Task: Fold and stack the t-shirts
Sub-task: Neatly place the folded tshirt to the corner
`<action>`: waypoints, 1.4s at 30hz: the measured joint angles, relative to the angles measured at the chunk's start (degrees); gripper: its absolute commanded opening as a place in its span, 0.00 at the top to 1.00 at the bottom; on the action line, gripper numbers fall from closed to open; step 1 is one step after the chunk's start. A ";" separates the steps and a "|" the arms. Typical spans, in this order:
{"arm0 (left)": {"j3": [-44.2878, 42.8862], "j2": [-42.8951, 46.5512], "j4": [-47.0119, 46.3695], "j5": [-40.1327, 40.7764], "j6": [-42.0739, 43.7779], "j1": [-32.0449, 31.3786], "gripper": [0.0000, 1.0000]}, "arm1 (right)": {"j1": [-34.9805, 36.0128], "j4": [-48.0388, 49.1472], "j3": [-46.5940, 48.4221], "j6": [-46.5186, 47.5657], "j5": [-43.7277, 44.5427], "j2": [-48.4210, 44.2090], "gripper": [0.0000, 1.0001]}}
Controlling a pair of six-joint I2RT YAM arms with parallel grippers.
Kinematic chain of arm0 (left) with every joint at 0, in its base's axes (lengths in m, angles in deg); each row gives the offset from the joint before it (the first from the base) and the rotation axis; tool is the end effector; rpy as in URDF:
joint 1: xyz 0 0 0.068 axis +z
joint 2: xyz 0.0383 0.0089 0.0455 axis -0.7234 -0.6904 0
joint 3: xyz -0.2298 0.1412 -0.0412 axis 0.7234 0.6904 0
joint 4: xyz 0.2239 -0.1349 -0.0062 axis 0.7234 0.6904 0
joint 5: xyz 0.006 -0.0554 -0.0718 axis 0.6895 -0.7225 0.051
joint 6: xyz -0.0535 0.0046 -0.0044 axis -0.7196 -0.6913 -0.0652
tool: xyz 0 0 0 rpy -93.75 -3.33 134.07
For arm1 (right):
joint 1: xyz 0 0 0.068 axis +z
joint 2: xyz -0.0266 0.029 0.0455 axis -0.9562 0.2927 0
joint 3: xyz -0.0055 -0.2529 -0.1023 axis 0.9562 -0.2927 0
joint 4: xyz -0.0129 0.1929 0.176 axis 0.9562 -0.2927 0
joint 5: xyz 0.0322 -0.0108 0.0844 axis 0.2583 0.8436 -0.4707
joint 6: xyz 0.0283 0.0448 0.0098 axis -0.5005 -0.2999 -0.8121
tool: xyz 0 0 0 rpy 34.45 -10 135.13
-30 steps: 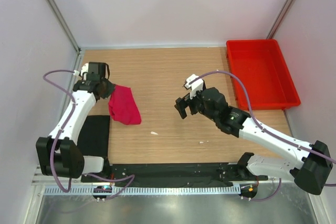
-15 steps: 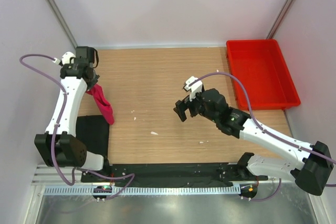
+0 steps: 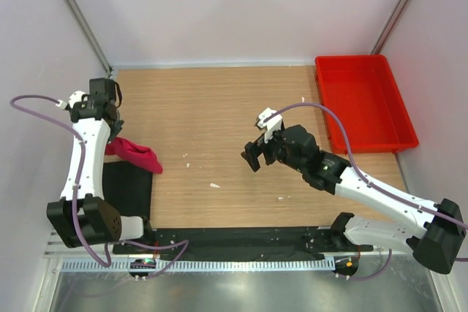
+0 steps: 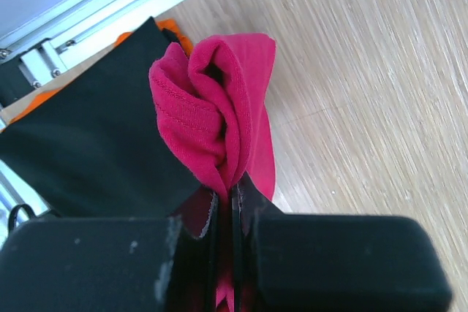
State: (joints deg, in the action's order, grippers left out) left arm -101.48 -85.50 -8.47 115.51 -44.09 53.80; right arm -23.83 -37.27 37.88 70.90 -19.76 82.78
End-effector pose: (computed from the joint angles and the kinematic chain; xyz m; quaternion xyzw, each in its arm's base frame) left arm 0.2466 0.0499 0.3405 -0.5068 0.7941 0.1447 0.3028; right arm 0.1604 0.1824 0.3014 -0.3251 0.7530 0.2174 0.5291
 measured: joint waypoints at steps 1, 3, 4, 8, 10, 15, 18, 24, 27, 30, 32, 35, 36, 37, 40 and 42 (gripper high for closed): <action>0.13 0.35 0.07 0.02 0.26 0.39 1.00 | 0.13 0.02 -0.04 0.00 -0.02 0.00 0.00; 0.39 1.18 0.04 0.15 1.22 1.27 1.00 | 0.37 -0.02 -0.26 0.00 -0.13 0.00 0.00; 0.66 1.60 0.00 0.15 1.62 1.70 1.00 | 0.55 -0.04 -0.33 0.00 -0.20 0.00 0.00; 2.25 3.17 -0.09 0.15 4.02 4.79 1.00 | 1.18 -0.09 -0.48 0.00 -0.39 0.00 0.00; 2.89 3.63 -0.15 0.33 4.92 5.92 1.00 | 1.44 -0.09 -0.46 0.00 -0.42 0.00 0.00; 4.17 4.33 -0.42 0.52 6.99 6.84 1.00 | 1.99 -0.09 -0.48 0.00 -0.42 0.02 0.00; 4.81 4.72 -0.90 0.81 7.82 7.08 1.00 | 2.16 -0.15 -0.48 0.00 -0.42 0.04 0.00; 5.84 4.98 -1.05 1.27 9.53 8.17 1.00 | 2.16 -0.42 -0.48 0.00 -0.42 0.04 0.00; 5.84 4.98 -0.98 2.27 10.12 8.41 1.00 | 2.19 -0.81 -0.48 0.00 -0.42 0.04 0.00; 5.86 5.07 -0.66 3.37 10.08 8.41 1.00 | 2.19 -1.22 -0.48 0.00 -0.42 0.04 0.00; 6.36 5.53 -0.68 3.80 9.77 8.44 1.00 | 2.25 -1.40 -0.48 0.00 -0.42 0.04 0.00; 8.59 6.84 -0.28 4.28 8.26 8.87 1.00 | 2.29 -1.57 -0.48 0.00 -0.42 0.04 0.00; 9.27 7.15 0.07 4.61 7.34 9.11 1.00 | 2.36 -1.57 -0.48 0.00 -0.42 0.04 0.00; 10.01 7.43 0.85 5.27 6.34 9.35 1.00 | 2.38 -1.57 -0.48 0.00 -0.42 0.04 0.00; 11.87 7.98 2.29 6.97 3.80 9.68 1.00 | 2.45 -1.64 -0.63 0.00 -0.42 0.02 0.00; 13.07 8.37 3.39 8.13 1.90 9.70 1.00 | 2.51 -1.64 -0.94 0.00 -0.42 0.00 0.00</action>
State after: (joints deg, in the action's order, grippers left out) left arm -88.40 -77.13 -5.09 123.64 -42.18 63.51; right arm -21.32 -38.91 36.94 70.90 -20.17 82.78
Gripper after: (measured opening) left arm 0.039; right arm 0.996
